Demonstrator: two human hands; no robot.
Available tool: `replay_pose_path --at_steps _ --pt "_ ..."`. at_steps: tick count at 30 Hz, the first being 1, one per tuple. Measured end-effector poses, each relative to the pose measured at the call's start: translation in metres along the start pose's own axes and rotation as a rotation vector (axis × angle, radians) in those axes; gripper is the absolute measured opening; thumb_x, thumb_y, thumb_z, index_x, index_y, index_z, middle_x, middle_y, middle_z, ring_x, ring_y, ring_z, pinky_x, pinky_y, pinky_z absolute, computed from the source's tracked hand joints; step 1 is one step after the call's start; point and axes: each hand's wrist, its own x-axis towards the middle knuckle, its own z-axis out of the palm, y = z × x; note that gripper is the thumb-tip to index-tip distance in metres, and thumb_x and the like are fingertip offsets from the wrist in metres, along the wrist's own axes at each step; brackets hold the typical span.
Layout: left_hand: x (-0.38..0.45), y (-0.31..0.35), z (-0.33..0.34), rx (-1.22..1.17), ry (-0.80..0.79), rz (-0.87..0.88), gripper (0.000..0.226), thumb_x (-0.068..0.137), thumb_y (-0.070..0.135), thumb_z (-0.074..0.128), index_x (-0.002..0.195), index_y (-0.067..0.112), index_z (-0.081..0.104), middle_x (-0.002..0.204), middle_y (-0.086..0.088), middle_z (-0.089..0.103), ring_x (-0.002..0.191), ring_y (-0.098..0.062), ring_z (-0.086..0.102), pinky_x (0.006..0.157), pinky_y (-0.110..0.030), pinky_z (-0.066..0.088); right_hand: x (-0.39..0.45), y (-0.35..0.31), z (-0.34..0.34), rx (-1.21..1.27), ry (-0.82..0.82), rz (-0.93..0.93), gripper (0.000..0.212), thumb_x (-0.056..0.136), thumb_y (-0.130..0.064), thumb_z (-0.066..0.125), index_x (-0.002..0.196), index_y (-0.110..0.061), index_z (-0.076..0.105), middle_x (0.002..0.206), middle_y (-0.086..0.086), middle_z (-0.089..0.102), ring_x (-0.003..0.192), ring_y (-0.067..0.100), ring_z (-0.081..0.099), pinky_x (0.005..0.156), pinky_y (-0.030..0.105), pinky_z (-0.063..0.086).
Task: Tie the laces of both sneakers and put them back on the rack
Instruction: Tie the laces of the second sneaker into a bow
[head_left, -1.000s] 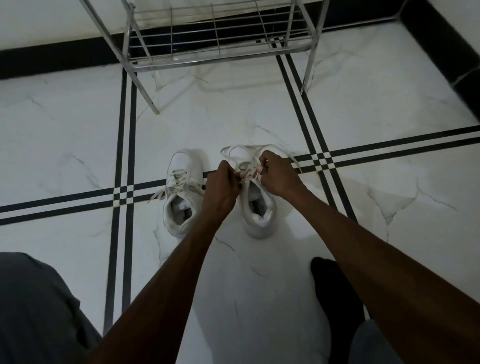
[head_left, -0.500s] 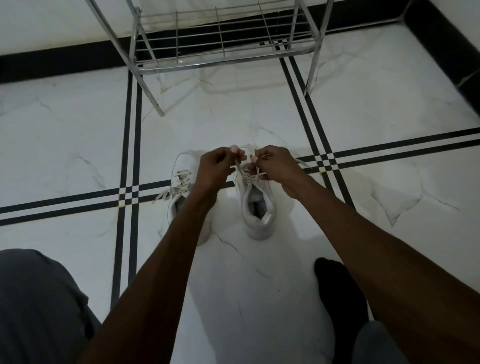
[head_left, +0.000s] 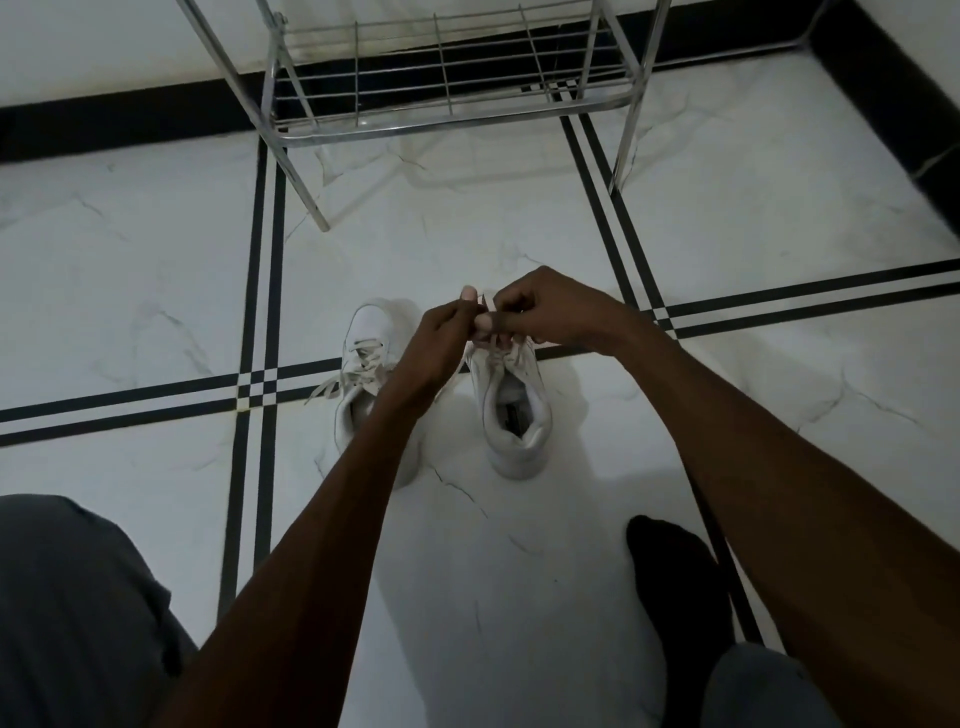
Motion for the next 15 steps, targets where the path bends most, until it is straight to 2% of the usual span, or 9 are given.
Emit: replay_pose_path --at_steps 2,3,5,7,9,10,12,13,15 --pt "0.004 -0.004 0.002 0.0 0.036 -0.004 0.055 0.11 0.047 0.033 0.094 0.014 0.074 0.099 -0.014 0.077 0.101 -0.022 0.073 0.091 -0.038 0.057 0.002 0.004 -0.005 -0.124 0.016 0.002 0.025 0.082 -0.03 0.081 0.077 -0.007 0.074 0.076 0.012 0.073 0.067 0.023 0.065 0.07 0.041 0.054" --pt "0.005 -0.004 0.002 0.003 0.042 -0.004 0.054 0.11 0.047 0.033 0.091 0.017 0.075 0.098 -0.013 0.077 0.101 -0.026 0.073 0.093 -0.041 0.056 0.002 0.006 -0.006 -0.17 0.033 0.003 0.023 0.079 -0.028 0.084 0.081 -0.006 0.076 0.08 0.014 0.075 0.071 0.028 0.068 0.076 0.044 0.057" --pt "0.008 -0.006 0.004 0.013 0.039 -0.003 0.054 0.11 0.047 0.033 0.093 0.017 0.075 0.093 -0.007 0.078 0.092 -0.02 0.073 0.088 -0.039 0.056 0.001 0.005 -0.005 -0.176 0.112 -0.018 0.018 0.075 -0.02 0.086 0.085 -0.007 0.078 0.084 0.01 0.077 0.074 0.022 0.072 0.081 0.04 0.059" --pt "0.009 -0.007 0.007 0.025 0.043 -0.015 0.054 0.109 0.049 0.033 0.101 0.014 0.074 0.092 -0.003 0.077 0.084 -0.01 0.071 0.076 -0.031 0.056 0.0 0.003 -0.002 -0.17 0.224 -0.051 0.015 0.074 -0.013 0.086 0.087 -0.011 0.078 0.087 0.006 0.078 0.072 0.014 0.072 0.081 0.034 0.062" --pt "0.01 -0.007 0.01 0.044 0.04 -0.018 0.052 0.109 0.05 0.034 0.107 0.016 0.074 0.097 0.0 0.077 0.087 -0.006 0.072 0.072 -0.027 0.055 0.002 0.005 -0.001 -0.17 0.288 -0.083 0.015 0.074 -0.014 0.086 0.088 -0.013 0.079 0.086 0.004 0.078 0.075 0.012 0.073 0.077 0.027 0.061" --pt "0.01 -0.008 0.01 0.055 0.039 -0.014 0.048 0.108 0.051 0.036 0.109 0.02 0.073 0.101 0.001 0.077 0.093 -0.007 0.073 0.074 -0.029 0.058 0.003 0.008 -0.001 -0.163 0.306 -0.087 0.015 0.074 -0.016 0.086 0.088 -0.014 0.08 0.087 0.003 0.078 0.08 0.013 0.073 0.075 0.024 0.059" --pt "0.013 -0.013 0.006 0.13 0.051 0.008 0.036 0.106 0.048 0.046 0.117 0.024 0.071 0.11 0.0 0.077 0.103 -0.014 0.072 0.086 -0.043 0.062 0.004 0.012 -0.002 -0.121 0.334 -0.071 0.016 0.075 -0.019 0.087 0.088 -0.014 0.08 0.087 0.001 0.078 0.085 0.013 0.073 0.07 0.021 0.056" --pt "0.017 -0.018 0.002 0.2 0.068 0.02 0.032 0.104 0.043 0.052 0.123 0.023 0.07 0.115 -0.003 0.076 0.106 -0.018 0.072 0.09 -0.049 0.061 0.004 0.014 -0.002 -0.083 0.345 -0.06 0.016 0.075 -0.019 0.087 0.088 -0.014 0.08 0.086 0.001 0.078 0.085 0.014 0.074 0.068 0.023 0.057" --pt "0.021 -0.027 -0.002 0.305 0.096 0.039 0.027 0.101 0.029 0.06 0.126 0.022 0.07 0.117 -0.004 0.074 0.105 -0.025 0.073 0.089 -0.049 0.062 0.003 0.018 -0.002 0.028 0.341 -0.024 0.017 0.072 -0.019 0.088 0.087 -0.014 0.08 0.083 0.004 0.079 0.082 0.017 0.076 0.069 0.033 0.063"
